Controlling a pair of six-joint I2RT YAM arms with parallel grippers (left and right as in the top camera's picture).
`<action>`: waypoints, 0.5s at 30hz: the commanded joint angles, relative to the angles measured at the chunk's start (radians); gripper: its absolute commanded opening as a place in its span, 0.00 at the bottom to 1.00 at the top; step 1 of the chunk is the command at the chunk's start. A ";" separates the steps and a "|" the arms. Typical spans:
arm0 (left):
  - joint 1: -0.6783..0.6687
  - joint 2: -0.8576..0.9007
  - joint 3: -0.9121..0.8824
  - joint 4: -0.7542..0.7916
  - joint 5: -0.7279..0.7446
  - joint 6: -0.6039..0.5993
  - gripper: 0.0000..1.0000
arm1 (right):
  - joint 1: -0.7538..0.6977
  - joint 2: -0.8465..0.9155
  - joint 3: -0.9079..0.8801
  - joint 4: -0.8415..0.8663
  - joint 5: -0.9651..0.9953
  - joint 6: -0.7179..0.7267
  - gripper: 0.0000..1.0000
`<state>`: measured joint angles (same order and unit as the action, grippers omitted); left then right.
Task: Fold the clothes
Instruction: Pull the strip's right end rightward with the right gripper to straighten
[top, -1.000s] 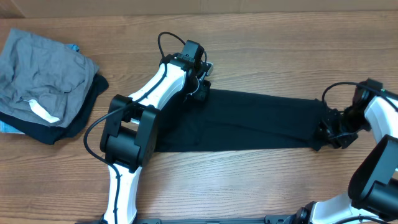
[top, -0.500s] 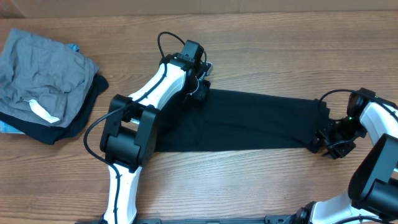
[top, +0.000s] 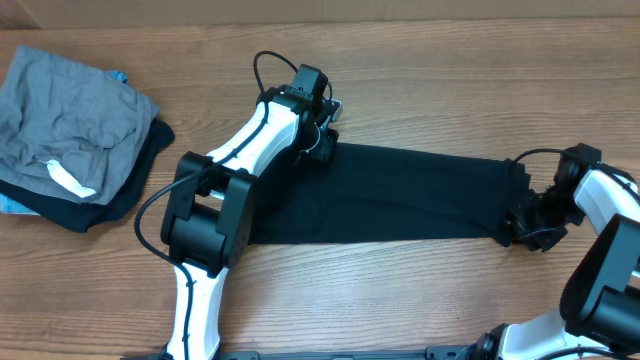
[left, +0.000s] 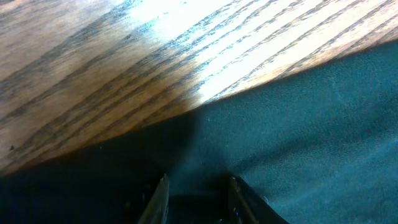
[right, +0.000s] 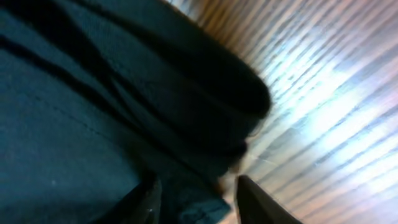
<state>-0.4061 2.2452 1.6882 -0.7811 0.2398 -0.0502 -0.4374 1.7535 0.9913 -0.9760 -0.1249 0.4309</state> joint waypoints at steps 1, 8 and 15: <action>0.000 0.012 -0.030 -0.015 -0.033 -0.002 0.36 | -0.003 -0.011 -0.012 0.006 -0.034 -0.053 0.12; 0.000 0.012 -0.030 -0.015 -0.033 -0.002 0.36 | -0.003 -0.067 0.065 -0.071 0.061 -0.069 0.04; 0.000 0.012 -0.030 -0.015 -0.033 -0.002 0.36 | -0.002 -0.142 0.168 -0.123 0.154 -0.126 0.04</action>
<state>-0.4061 2.2452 1.6882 -0.7811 0.2398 -0.0502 -0.4370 1.6501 1.1114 -1.1099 -0.0490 0.3565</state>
